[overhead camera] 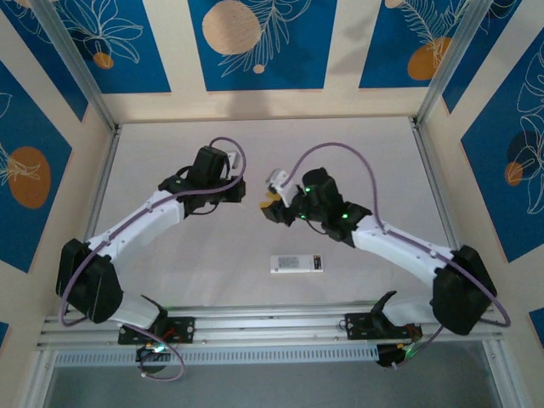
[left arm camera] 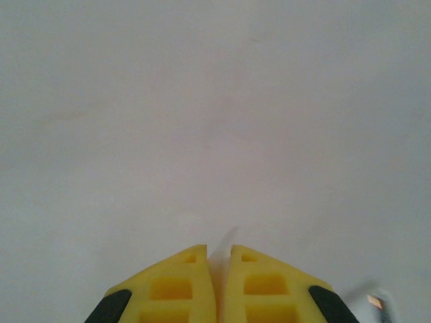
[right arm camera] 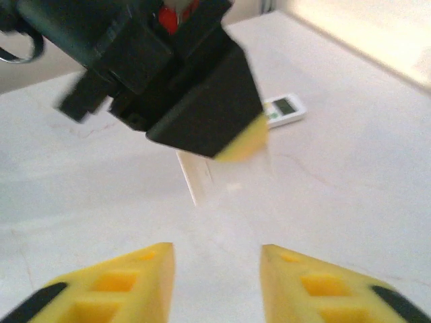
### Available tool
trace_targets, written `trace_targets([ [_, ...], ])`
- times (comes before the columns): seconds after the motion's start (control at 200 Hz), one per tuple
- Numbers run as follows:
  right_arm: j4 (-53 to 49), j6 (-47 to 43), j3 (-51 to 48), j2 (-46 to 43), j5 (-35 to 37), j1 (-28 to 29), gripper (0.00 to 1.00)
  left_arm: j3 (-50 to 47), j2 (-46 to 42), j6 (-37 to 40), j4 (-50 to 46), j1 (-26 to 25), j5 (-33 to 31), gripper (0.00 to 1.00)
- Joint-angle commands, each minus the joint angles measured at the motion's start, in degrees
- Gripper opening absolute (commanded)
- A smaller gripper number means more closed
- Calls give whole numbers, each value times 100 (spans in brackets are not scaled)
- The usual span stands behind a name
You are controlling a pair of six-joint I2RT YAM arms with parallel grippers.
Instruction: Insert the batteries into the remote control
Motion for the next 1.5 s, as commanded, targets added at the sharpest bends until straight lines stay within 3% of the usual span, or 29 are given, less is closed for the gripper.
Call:
trace_targets([
  [0.0, -340, 1029, -407, -652, -198, -375, 47, 527, 639, 1428, -619, -506, -2284, 0],
  [0.08, -736, 1559, -626, -919, 212, -722, 53, 995, 1479, 1910, -918, -949, -3417, 0],
  [0.15, -1205, 1872, -656, -1033, 390, -1039, 54, 1478, 2182, 1970, -1238, -1218, -3953, 0],
  [0.345, -1721, 2033, -694, -1366, 303, -1471, 54, 2527, 3776, 2071, -1531, -1704, -4263, 0],
  [0.445, -1885, 1973, -621, -1478, 451, -1529, 54, 2852, 4123, 2134, -1462, -1928, -4018, 18],
  [0.515, -1935, 1914, -551, -1503, 789, -1547, 55, 2988, 4141, 2072, -1498, -1997, -3751, 48],
  [0.595, -1919, 1772, -477, -1473, 1121, -1557, 57, 2804, 3713, 1802, -1353, -1964, -3064, 72],
  [0.74, -1546, 1099, -399, -1196, 794, -1532, 63, 1524, 1906, 862, -503, -1565, -1236, 82],
  [0.88, -2036, 431, 394, -275, 374, -1147, 75, -539, -152, -584, 860, -67, 889, 85],
  [0.975, -2559, 203, 1175, 798, 303, -767, 80, -1641, -1286, -1149, 1387, 970, 1709, 85],
  [1.16, -3498, -160, 2872, 3008, 874, -89, 84, -2376, -2544, -1006, 887, 2250, 2367, 88],
  [1.32, -3608, -582, 3724, 4145, 1240, 94, 87, -2636, -3086, -508, 492, 2370, 1921, 98],
  [1.496, -4065, -1043, 4336, 4923, 1317, 83, 88, -2844, -3174, -415, 566, 2379, 1966, 100],
])
